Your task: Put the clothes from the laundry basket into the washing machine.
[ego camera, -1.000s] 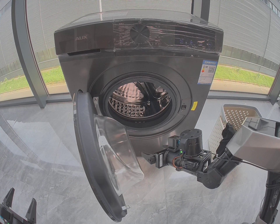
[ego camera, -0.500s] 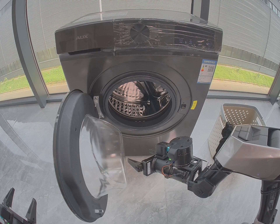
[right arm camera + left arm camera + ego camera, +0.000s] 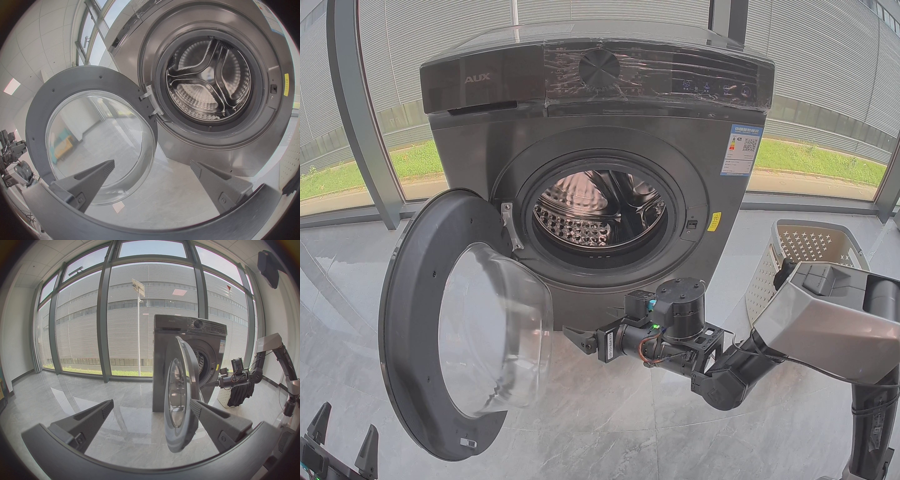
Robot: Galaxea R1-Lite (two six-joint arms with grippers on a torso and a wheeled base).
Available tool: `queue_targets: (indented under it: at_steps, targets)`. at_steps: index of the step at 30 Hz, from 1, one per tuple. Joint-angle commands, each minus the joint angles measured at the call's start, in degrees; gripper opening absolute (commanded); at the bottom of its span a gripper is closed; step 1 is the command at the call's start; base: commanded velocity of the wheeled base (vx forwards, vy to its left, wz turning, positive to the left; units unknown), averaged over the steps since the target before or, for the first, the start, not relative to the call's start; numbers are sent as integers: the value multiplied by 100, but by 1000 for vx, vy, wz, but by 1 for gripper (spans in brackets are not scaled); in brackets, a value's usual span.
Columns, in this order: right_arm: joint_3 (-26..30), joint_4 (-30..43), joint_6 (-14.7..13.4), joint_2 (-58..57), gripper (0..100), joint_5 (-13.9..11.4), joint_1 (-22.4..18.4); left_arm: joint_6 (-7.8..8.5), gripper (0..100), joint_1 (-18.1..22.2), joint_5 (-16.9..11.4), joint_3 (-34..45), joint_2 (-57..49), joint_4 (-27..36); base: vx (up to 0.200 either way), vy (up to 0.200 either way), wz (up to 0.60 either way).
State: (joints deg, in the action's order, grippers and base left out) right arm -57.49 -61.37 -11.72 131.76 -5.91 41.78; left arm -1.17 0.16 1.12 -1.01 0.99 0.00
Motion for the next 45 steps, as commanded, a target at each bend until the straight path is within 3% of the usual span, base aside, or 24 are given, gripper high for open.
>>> queue_targets:
  at_steps: [1, 6, 17, 25, 28, 36, 38, 43, 45]
  targets:
    - [-307, 134, 11, 254, 100, -77, -20, 3, 100, 2, 2, 92, -99, 0, 0, 0, 0]
    - [-878, 441, 11, 588, 100, -50, 41, 12, 100, 2, 2, 92, -99, 0, 0, 0, 0]
    - [-1581, 547, 11, 1124, 100, 11, 234, 20, 100, 2, 11, 84, -99, 9, 0, 0, 0]
    - [-2179, 538, -6, 1564, 100, 152, 516, -15, 100, 2, 11, 92, -99, 0, 0, 0, 0]
    - [-2179, 477, -6, 1581, 100, 319, 533, -15, 100, 2, 11, 84, -99, 0, 0, 0, 0]
    - [-1493, 521, -6, 667, 100, 503, 111, 3, 100, 2, 2, 92, -99, 0, 0, 0, 0]
    - [-957, 485, 82, 219, 100, 556, -161, 3, 100, 2, 2, 92, -99, 9, 0, 0, 0]
    - [238, 90, 697, -959, 100, 539, -741, 3, 100, 2, 2, 84, -99, 9, 0, 0, 0]
    - [774, 11, 758, -1513, 100, 521, -926, 3, 100, 2, 11, 92, -99, 0, 0, 0, 0]
